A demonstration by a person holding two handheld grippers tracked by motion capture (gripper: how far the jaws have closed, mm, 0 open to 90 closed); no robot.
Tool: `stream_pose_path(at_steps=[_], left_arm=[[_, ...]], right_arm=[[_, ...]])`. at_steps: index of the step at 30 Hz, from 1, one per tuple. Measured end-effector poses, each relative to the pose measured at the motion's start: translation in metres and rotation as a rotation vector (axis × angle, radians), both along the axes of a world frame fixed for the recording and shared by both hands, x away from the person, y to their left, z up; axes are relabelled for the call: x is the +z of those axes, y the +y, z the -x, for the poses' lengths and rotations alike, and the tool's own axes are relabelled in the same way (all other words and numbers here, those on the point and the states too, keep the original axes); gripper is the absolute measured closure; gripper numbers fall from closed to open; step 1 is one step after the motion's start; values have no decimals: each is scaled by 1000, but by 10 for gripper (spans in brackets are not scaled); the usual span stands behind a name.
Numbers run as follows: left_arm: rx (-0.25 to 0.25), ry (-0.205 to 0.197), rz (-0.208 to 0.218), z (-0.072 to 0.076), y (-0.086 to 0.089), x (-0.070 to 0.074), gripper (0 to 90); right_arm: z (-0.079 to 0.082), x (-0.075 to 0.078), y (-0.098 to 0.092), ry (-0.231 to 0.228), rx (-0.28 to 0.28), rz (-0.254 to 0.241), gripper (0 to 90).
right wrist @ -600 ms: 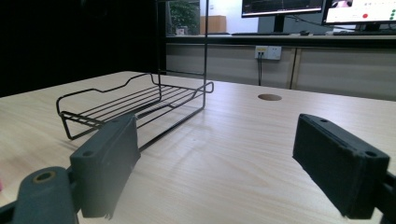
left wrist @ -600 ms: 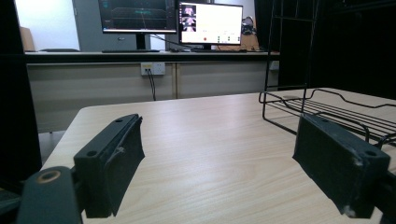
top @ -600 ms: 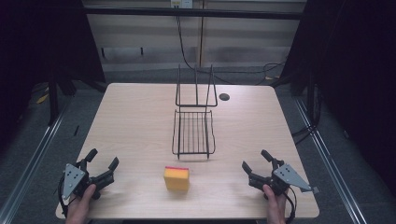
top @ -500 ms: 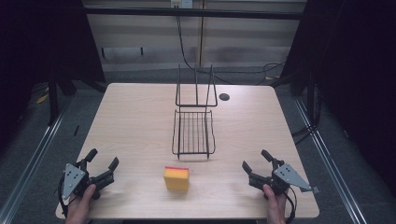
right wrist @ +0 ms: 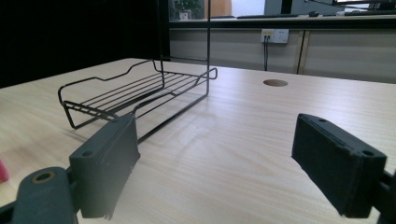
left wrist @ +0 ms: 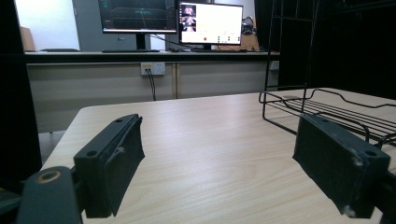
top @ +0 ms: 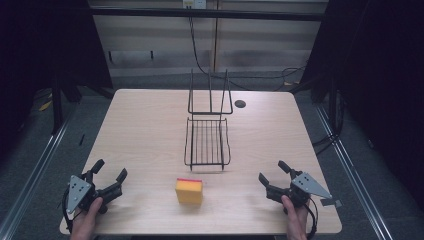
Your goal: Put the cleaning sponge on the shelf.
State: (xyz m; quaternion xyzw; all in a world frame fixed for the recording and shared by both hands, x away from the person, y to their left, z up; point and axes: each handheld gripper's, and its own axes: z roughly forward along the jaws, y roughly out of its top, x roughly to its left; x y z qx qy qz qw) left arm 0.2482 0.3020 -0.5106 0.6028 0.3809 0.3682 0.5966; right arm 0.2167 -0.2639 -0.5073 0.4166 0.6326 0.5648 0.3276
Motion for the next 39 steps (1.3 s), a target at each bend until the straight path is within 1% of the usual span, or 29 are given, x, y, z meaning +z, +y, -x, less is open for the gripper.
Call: stream_pose_path(at_steps=[1,3,5,7,9,12,13,15,18,19,21,23,24,25,26,27,29,30,31,33,34,39], left_arm=[[0,0,0,0,0,0,155],[0,0,-1,0,0,0,155],[0,0,-1,0,0,0,155],[0,0,0,0,0,0,155],[0,0,0,0,0,0,155],[0,0,0,0,0,0,155],[0,0,-1,0,0,0,155],[0,0,0,0,0,0,155],[0,0,0,0,0,0,154],[0,0,0,0,0,0,155],[0,0,0,0,0,0,155],[1,2,-7,0,0,0,155],[1,2,-7,0,0,0,155],[1,0,-2,0,0,0,155],[1,1,-7,0,0,0,154],[1,0,-1,0,0,0,155],[1,0,-1,0,0,0,155],[1,0,0,0,0,0,155],[1,0,-1,0,0,0,155],[1,0,-1,0,0,0,154],[1,0,-1,0,0,0,154],[1,0,-1,0,0,0,155]], right_arm=[[0,0,0,6,11,5,141],[0,1,-1,36,26,26,146],[-1,1,-2,47,38,23,143],[-1,2,-1,69,61,19,139],[-1,4,-1,66,77,24,138],[0,5,1,72,113,12,135],[0,5,1,70,114,18,133],[0,6,2,73,124,12,135],[0,8,5,93,158,9,155],[0,9,5,90,162,13,155],[0,10,7,98,177,3,161],[-1,11,10,98,194,-5,168],[-1,11,10,98,194,-5,168],[-2,12,13,98,218,-3,173],[-1,12,16,100,233,-8,173],[-1,13,17,99,242,-4,173],[-1,14,21,96,260,-6,174],[-1,14,21,96,260,-6,174],[0,16,25,85,273,3,181],[0,17,27,84,277,5,181],[0,18,30,83,293,0,175],[1,20,38,85,328,7,169]])
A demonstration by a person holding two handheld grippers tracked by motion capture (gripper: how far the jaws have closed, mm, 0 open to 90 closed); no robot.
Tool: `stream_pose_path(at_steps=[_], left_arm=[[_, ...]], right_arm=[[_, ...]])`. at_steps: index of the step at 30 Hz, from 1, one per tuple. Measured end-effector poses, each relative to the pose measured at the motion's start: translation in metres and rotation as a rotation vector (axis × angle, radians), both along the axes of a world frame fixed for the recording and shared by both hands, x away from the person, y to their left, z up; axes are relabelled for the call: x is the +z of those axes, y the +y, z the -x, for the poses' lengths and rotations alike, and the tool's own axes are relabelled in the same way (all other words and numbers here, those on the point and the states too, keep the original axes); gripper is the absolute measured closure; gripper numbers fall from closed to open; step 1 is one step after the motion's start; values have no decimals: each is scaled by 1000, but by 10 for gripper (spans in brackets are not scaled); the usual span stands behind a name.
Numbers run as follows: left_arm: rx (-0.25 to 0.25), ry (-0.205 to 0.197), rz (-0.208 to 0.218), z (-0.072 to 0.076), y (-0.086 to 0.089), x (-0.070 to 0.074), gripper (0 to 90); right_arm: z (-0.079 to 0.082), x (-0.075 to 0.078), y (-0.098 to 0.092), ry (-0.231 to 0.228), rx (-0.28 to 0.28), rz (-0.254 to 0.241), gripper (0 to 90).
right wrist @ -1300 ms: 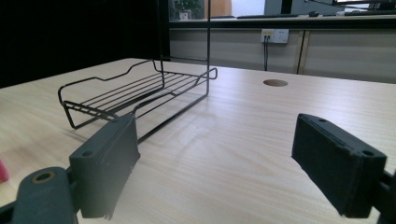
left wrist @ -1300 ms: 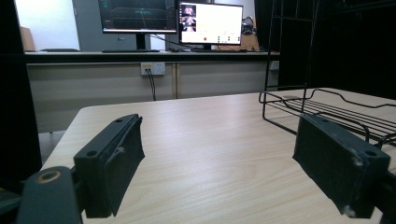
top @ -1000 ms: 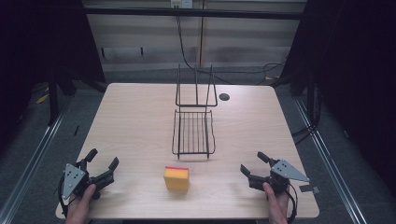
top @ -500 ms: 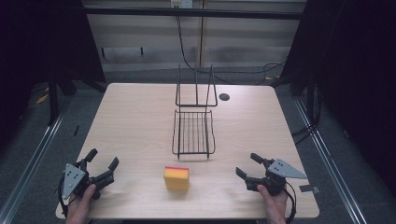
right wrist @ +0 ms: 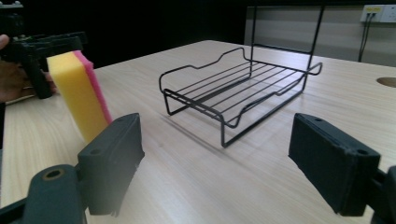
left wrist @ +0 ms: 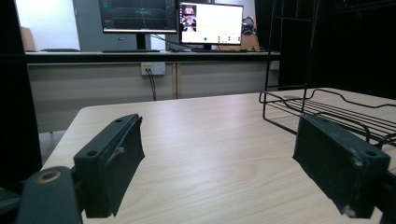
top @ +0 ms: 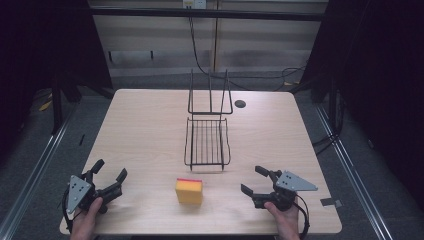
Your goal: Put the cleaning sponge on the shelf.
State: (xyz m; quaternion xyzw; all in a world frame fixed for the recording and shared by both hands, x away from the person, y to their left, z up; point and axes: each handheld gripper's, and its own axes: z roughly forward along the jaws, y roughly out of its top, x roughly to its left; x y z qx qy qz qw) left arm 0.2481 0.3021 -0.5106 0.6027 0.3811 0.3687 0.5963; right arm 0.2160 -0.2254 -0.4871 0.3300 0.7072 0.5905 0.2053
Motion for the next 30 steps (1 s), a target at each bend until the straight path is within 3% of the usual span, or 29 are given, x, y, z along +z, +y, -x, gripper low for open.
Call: stream_pose_path(at_steps=[4,7,12,15,18,26,30], left_arm=[[0,0,0,0,0,0,155],[0,0,0,0,0,0,155],[0,0,0,0,0,0,155],[0,0,0,0,0,0,155],[0,1,-6,0,0,0,155],[0,0,0,0,0,0,155],[0,0,0,0,0,0,155]], right_arm=[[1,2,8,-8,19,16,200],[-1,1,14,21,48,-9,217],[-1,2,19,24,90,-2,224],[-2,3,26,24,117,3,189],[-3,3,31,31,105,11,133],[-7,7,51,20,183,3,141],[-9,8,60,24,241,12,207]])
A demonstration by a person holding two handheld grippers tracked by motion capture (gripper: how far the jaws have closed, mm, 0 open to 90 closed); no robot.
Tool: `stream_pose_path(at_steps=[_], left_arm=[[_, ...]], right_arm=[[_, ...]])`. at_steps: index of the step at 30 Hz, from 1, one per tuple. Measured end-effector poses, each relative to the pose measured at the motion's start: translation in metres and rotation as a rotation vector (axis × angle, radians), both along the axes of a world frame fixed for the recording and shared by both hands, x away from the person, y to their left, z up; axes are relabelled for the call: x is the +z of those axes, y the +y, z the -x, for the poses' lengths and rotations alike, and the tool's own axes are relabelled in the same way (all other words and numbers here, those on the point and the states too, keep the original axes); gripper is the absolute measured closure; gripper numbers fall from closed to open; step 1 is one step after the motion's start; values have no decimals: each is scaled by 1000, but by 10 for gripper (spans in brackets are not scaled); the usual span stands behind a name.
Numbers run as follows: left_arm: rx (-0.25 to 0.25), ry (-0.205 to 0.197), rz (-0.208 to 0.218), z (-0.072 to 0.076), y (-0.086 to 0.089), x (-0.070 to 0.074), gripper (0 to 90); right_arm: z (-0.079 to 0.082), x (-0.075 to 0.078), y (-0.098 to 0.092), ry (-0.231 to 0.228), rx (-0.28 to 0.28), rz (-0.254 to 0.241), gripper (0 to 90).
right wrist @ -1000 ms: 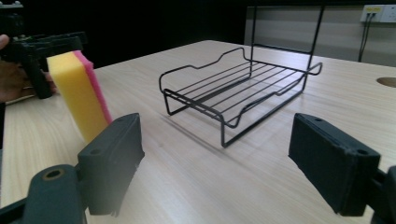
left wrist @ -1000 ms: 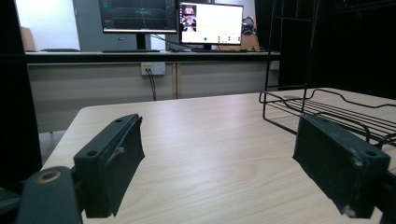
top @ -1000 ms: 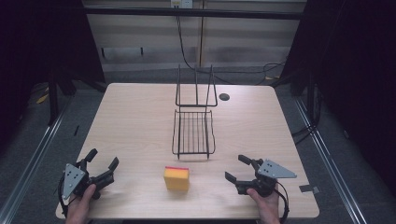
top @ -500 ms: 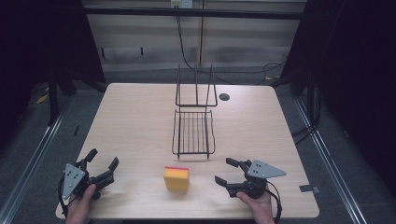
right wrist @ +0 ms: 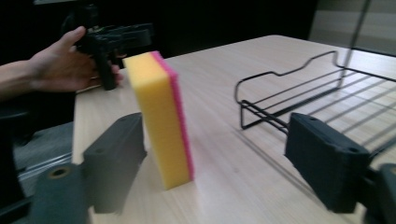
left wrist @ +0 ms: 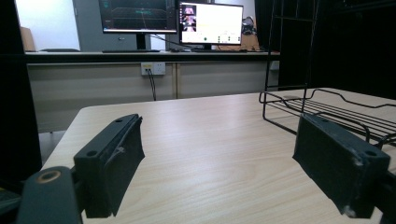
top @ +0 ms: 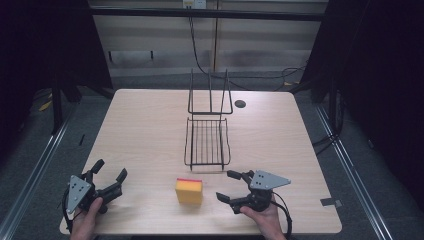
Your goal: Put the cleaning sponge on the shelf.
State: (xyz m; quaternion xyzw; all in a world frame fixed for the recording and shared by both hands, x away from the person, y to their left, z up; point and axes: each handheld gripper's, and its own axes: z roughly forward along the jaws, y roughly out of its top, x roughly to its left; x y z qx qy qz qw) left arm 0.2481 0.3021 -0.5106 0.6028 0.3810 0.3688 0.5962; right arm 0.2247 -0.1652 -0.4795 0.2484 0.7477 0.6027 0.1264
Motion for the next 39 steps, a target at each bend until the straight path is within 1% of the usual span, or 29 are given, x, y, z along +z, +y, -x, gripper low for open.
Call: stream_pose_path(at_steps=[1,3,5,6,7,8,10,11,12,13,14,15,17,18,22,25,30,34,35,39], left_arm=[[0,0,0,0,0,0,154],[0,0,0,0,0,0,155],[0,0,0,0,0,0,154],[0,0,0,0,0,0,154],[0,0,0,0,0,0,155],[0,0,0,0,0,0,155],[0,0,0,0,0,0,155],[0,0,0,0,0,0,155],[0,0,0,0,0,0,155],[0,0,0,0,0,0,155],[0,0,0,0,0,0,155],[0,1,-6,0,0,0,155],[0,0,0,0,0,0,155],[0,0,0,0,0,0,155],[0,0,0,0,0,0,154],[0,0,1,0,0,0,155],[0,0,0,0,0,0,155],[0,0,0,0,0,0,155],[0,0,0,0,0,0,154],[0,0,0,0,0,0,155]], right_arm=[[-1,0,4,-2,24,1,212],[-1,1,6,-1,35,-1,223],[-2,2,13,-9,70,-4,249],[-2,2,13,-9,70,-4,249],[-3,3,17,-12,89,-6,273],[-3,3,17,-12,89,-6,273],[-4,3,21,-14,112,-15,295],[-5,3,25,-14,130,-12,303],[-5,3,25,-14,130,-12,303],[-6,3,29,-14,151,-12,308],[-6,3,29,-14,151,-12,308],[-7,5,32,-13,166,-9,320],[-8,6,34,-14,173,-8,324],[-11,7,38,-19,185,-14,330],[-16,8,43,-18,200,-15,348],[-20,5,50,-10,216,-14,358],[-25,2,55,0,226,-18,370],[-29,0,61,2,245,-22,391],[-31,-1,65,7,259,-14,401],[-34,-2,70,12,275,-10,417]])
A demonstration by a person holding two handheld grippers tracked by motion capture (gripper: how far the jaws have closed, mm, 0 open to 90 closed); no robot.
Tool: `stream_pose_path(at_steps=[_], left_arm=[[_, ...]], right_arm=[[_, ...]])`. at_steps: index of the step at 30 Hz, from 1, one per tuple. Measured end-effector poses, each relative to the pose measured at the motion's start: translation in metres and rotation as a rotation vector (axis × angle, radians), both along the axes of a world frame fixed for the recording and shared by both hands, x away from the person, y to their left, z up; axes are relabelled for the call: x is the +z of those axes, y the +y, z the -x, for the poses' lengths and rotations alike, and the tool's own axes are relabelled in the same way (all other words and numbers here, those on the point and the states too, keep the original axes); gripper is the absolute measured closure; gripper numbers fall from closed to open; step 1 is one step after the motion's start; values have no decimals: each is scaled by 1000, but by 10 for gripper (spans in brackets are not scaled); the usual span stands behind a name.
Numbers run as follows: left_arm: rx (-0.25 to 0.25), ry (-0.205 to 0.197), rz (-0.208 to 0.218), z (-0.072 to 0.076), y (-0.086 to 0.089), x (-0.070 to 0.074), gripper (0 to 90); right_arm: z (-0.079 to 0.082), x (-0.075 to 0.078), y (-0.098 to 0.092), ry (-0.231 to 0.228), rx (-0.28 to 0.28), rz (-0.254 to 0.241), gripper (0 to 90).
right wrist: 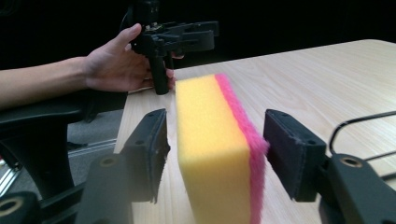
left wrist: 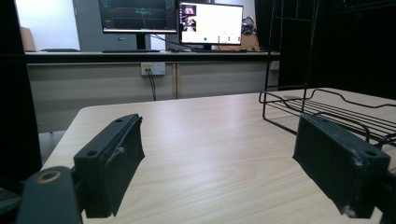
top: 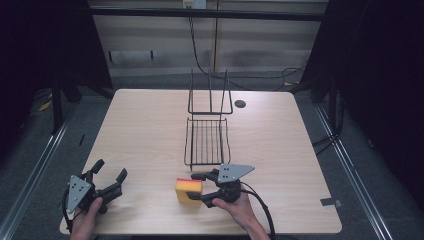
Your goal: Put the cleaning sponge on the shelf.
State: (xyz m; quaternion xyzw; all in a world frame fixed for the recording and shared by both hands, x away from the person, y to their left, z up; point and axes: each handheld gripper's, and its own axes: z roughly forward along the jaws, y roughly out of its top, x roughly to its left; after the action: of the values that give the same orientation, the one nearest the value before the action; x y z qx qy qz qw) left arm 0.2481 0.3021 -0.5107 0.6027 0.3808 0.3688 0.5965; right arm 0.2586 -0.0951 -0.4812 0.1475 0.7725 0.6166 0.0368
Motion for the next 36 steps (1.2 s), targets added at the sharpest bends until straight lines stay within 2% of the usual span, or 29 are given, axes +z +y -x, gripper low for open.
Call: stream_pose_path(at_steps=[4,14,25,32,36], left_arm=[[0,0,0,0,0,0,155],[0,0,0,0,0,0,155],[0,0,0,0,0,0,155],[0,0,0,0,0,0,155],[0,0,0,0,0,0,155]], right_arm=[[-4,-1,5,5,10,-21,462],[-5,-5,9,-7,27,-30,567],[-5,-4,9,-8,36,-48,599],[-6,5,6,-16,42,-63,600],[-7,6,4,-13,43,-53,601]])
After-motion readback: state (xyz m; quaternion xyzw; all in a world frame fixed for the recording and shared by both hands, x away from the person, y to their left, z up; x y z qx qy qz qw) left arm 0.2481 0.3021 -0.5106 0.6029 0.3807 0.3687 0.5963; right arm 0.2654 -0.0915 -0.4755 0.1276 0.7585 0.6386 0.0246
